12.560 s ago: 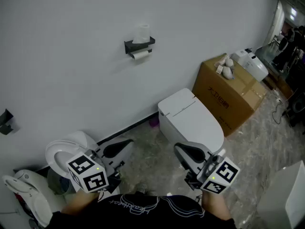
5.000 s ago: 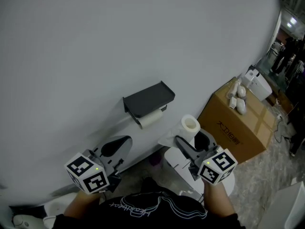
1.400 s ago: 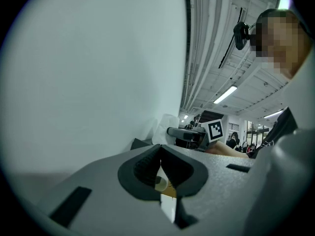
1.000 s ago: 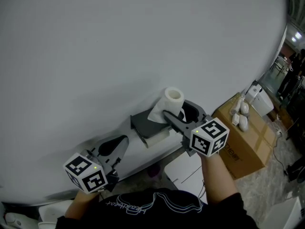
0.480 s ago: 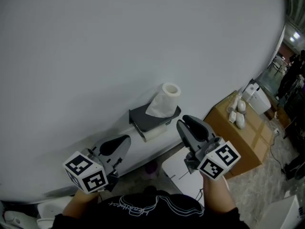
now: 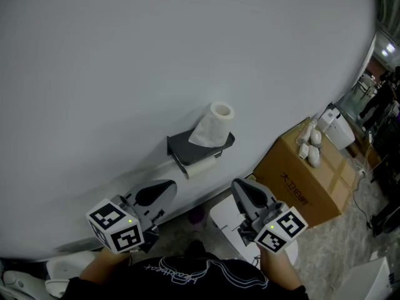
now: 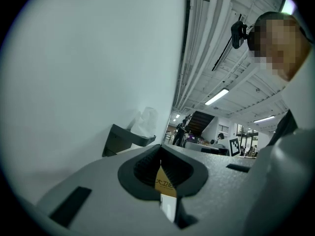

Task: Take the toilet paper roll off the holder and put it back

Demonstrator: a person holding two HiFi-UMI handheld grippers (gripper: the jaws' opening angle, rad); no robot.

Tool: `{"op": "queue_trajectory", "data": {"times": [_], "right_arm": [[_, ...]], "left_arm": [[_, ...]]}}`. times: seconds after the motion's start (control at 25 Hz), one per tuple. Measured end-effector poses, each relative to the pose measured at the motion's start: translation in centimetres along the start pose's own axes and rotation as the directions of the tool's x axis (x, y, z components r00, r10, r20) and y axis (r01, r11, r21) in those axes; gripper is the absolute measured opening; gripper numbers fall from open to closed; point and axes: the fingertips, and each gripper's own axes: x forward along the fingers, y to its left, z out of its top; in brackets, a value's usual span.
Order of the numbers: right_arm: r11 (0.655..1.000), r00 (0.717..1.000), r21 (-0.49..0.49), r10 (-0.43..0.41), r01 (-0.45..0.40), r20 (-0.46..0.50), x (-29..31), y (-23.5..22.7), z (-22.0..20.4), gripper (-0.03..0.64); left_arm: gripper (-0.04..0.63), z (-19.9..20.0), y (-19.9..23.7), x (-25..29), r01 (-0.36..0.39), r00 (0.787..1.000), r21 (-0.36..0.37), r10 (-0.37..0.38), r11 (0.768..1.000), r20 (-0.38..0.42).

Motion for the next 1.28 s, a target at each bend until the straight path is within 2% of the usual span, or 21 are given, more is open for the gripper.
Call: {"op": "queue_trajectory", "data": {"times": [0.2, 0.4, 0.68, 1.28], "right_arm": [[0.998, 0.997, 0.037, 0.050, -0.048, -0.051, -0.6, 1.1, -3.0, 0.003], [0.997, 0.994, 0.039, 0.075, -0.072, -0.080, -0.9, 1.9, -4.1, 0.003], [0.996, 0.994, 0.066, 0.070, -0.064, -0.089, -1.4, 2.0, -5.2, 0.003], [0.998, 0.996, 0.051, 0.047, -0.043, -0.073, -3.5, 2.3, -4.7, 0.003]], "left_arm": [[0.005, -1.6, -0.2, 0.0, 0.006, 1.000, -0.029, -0.007, 1.000, -0.018], [0.005, -2.2, -0.3, -0.1, 0.006, 0.999, -0.035, -0.007, 0.999, -0.036], [0.005, -3.7, -0.6, 0.0, 0.009, 0.998, -0.042, -0.011, 0.999, -0.060], [0.005, -4.1, -2.4, 0.9, 0.049, 0.996, -0.038, -0.052, 0.998, -0.073]]}}
